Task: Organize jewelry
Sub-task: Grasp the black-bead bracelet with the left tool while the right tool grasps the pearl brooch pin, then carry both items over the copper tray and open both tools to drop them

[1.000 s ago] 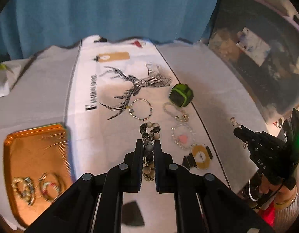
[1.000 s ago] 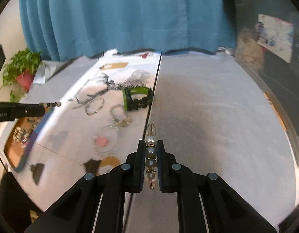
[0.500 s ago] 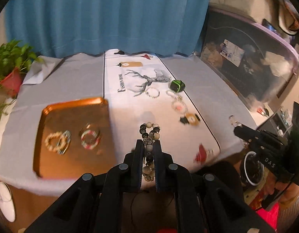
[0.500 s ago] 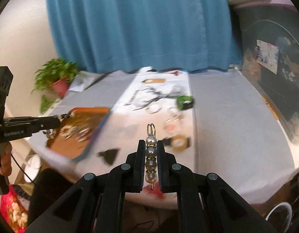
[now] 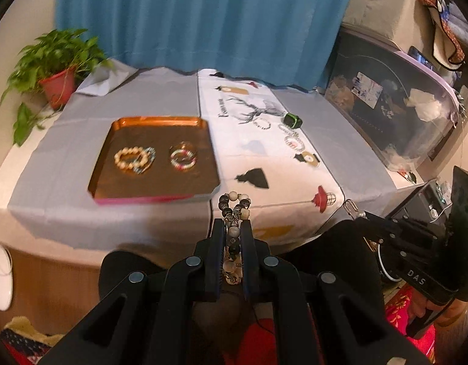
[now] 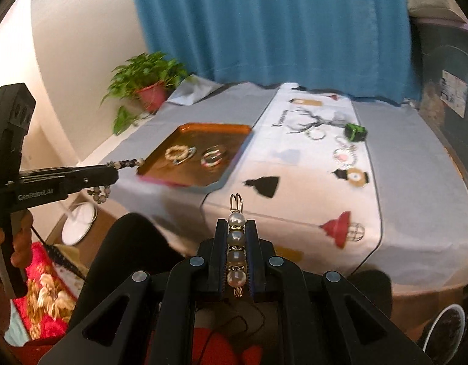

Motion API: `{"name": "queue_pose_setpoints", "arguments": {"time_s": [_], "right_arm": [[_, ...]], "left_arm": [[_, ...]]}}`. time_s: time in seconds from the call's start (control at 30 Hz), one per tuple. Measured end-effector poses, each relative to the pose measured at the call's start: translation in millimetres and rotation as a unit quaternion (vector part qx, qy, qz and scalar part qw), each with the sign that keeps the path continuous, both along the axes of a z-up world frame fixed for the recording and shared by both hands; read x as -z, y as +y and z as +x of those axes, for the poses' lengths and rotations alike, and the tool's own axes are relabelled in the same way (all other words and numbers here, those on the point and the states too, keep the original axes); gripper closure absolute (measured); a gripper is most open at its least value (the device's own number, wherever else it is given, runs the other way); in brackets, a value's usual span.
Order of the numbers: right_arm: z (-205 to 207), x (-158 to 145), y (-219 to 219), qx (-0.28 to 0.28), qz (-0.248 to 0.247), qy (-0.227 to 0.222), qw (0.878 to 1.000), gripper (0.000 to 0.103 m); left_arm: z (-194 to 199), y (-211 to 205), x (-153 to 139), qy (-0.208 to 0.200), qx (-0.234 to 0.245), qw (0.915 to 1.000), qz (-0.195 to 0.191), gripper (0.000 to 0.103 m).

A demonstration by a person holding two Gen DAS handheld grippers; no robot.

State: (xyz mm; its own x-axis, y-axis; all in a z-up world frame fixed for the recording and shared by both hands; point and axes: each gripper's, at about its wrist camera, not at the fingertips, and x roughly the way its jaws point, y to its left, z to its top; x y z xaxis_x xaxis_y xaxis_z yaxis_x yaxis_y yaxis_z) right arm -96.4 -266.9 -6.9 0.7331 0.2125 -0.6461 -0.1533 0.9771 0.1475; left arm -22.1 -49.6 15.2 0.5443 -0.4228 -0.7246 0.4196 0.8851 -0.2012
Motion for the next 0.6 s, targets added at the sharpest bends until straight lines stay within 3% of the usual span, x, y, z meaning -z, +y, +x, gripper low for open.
{"name": "queue_pose_setpoints", "arguments": {"time_s": [0.6], "right_arm": [[4,-6,37,-0.03,-0.018,0.005,0.999,0.091]], "left_arm": [[1,38,2,-0.008,-0.031,0.9994,-0.012,0.095]]}}
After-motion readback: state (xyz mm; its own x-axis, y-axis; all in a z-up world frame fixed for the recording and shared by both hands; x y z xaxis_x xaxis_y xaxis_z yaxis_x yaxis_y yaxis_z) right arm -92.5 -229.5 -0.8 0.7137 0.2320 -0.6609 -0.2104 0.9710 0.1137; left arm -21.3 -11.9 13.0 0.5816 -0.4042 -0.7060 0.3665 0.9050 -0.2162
